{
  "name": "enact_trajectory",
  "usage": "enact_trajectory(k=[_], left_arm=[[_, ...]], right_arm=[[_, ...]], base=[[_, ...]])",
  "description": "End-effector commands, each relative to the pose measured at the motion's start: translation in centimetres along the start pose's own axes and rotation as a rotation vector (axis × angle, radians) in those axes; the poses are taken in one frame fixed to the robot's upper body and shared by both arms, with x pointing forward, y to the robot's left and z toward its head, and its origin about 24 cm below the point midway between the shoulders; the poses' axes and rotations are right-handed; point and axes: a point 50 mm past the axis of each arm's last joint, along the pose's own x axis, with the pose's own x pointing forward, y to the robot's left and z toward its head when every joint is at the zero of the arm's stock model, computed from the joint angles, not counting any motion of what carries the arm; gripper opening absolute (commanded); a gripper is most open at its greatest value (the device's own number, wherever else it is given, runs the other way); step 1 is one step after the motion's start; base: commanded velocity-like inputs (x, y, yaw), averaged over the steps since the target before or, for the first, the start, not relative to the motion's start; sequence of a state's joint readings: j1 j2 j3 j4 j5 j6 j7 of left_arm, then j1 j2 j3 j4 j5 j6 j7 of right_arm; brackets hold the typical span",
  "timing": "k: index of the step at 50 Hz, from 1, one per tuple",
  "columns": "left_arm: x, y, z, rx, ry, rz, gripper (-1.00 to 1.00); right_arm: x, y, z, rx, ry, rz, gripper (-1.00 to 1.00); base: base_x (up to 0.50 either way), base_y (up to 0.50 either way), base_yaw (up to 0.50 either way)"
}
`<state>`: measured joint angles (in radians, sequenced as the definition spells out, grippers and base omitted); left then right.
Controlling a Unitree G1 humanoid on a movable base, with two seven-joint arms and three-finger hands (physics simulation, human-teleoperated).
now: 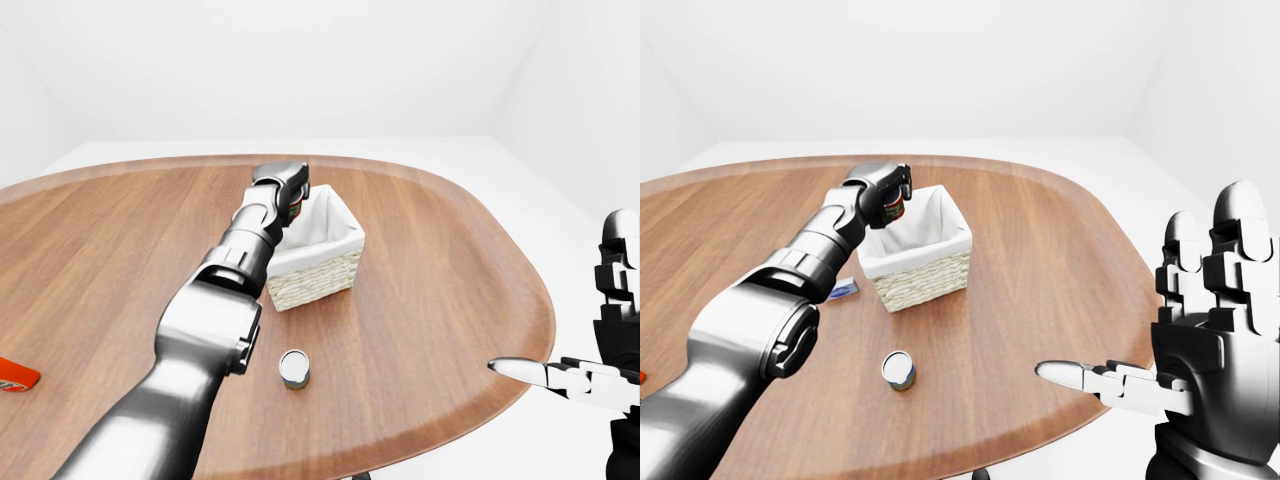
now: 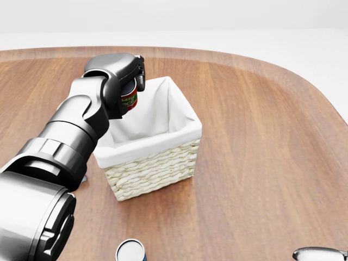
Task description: Pick up the tomato sauce, and put it in the basket.
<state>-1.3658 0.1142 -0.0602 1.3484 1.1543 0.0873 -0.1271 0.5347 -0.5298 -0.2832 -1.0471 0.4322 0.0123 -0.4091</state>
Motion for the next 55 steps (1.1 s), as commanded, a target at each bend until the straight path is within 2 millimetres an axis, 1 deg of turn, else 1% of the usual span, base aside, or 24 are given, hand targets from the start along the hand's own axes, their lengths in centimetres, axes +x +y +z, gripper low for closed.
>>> enact_trajectory(k=[1, 16, 17, 18, 24, 55], left_arm=[[0.03, -0.81, -0.18, 0.013, 0.005, 0.006, -1.0], [0.03, -1.17, -0.2, 0.0, 0.005, 0.006, -1.0], [0.03, -1.16, -0.18, -0.006, 0.004, 0.005, -0.7], [0.03, -1.23, -0.14, -0.018, 0.003, -0.006, 1.0], [0.03, -0.96, -0.16, -0.031, 0.002, 0.007, 1.0], [0.04, -1.22, -0.52, -0.031, 0.011, 0.016, 1.0]], right_arm=[[0.03, 0.04, 0.0, 0.001, 0.001, 0.001, 1.0], [-0.06, 0.1, -0.16, 0.001, 0.003, 0.002, 1.0], [-0.06, 0.11, -0.18, 0.002, 0.004, 0.002, 1.0], [-0.06, 0.14, -0.22, 0.002, 0.005, 0.002, 1.0], [-0.09, 0.12, -0.25, 0.001, 0.004, 0.002, 1.0], [0.09, 0.13, -0.03, 0.001, 0.002, 0.002, 1.0]], base=[[0.0, 0.0, 0.0], [0.0, 0.0, 0.0], [0.0, 0.0, 0.0], [0.0, 0.0, 0.0], [0.0, 0.0, 0.0], [0.0, 0.0, 0.0]])
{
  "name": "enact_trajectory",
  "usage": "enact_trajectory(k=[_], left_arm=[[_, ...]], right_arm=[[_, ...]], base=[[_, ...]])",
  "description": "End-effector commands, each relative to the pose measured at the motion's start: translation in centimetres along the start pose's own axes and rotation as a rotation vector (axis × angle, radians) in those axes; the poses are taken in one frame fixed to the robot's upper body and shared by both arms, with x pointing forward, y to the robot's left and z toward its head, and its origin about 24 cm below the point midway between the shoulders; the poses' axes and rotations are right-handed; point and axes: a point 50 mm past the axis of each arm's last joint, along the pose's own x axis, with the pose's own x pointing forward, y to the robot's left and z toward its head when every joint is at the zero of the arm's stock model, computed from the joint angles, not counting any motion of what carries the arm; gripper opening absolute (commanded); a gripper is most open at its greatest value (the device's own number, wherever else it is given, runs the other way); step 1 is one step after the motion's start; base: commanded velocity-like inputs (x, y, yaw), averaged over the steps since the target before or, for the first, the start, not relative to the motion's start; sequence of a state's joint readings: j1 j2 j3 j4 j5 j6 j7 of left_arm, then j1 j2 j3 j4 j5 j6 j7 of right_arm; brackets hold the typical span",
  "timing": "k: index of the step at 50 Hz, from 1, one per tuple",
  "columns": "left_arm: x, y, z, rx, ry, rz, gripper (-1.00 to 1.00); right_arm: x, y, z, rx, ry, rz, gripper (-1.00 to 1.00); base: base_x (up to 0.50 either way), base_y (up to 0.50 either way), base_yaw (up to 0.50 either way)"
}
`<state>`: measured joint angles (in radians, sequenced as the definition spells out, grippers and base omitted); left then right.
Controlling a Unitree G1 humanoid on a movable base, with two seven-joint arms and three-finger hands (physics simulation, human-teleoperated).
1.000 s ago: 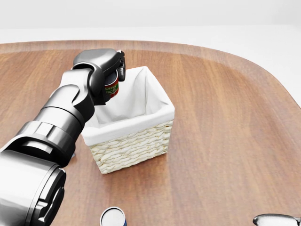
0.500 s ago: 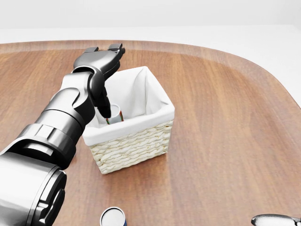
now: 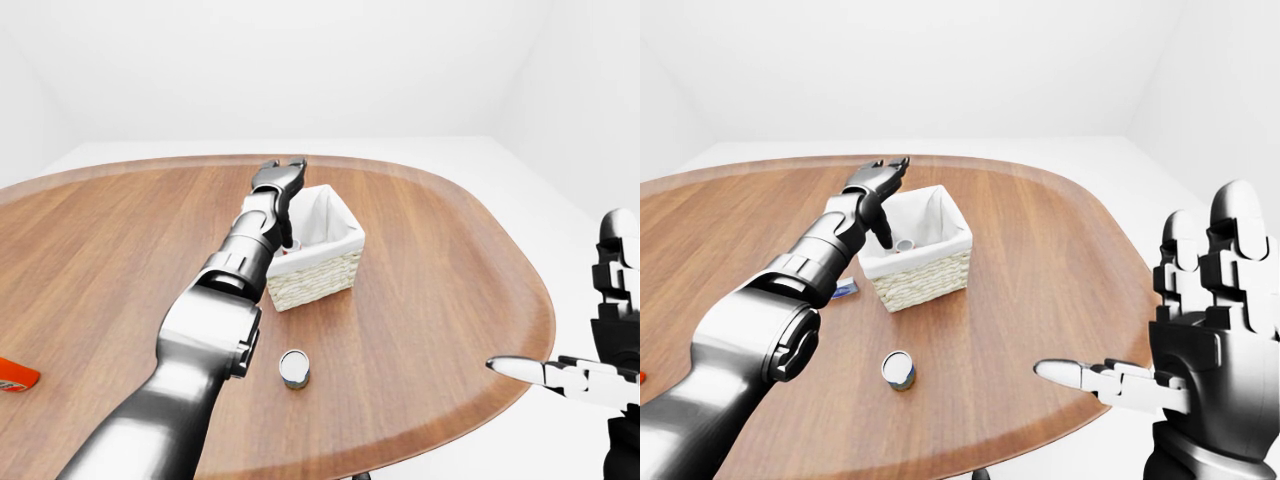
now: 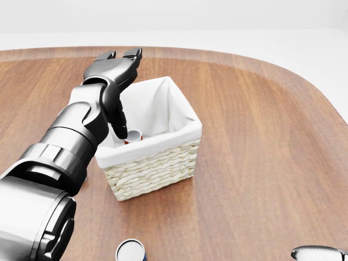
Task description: Pick up the tomato sauce, and put it in the basket.
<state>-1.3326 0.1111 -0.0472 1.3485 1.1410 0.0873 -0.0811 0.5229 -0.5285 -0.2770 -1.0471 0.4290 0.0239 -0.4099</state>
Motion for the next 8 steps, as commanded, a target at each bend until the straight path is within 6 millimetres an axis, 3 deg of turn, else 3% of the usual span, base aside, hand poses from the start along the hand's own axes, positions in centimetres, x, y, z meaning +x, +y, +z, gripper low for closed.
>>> enact_trajectory(k=[1, 8], left_arm=[[0.0, -0.09, -0.06, 0.0, 0.001, 0.002, 1.0], [0.0, 0.06, 0.05, -0.001, -0.003, 0.009, 1.0]], right_arm=[[-0.01, 0.03, 0.02, -0.001, 0.001, 0.0, 1.0], [-0.06, 0.02, -0.01, 0.0, 0.002, 0.001, 1.0]], base=[[0.0, 0.0, 0.0], [0.0, 0.0, 0.0]])
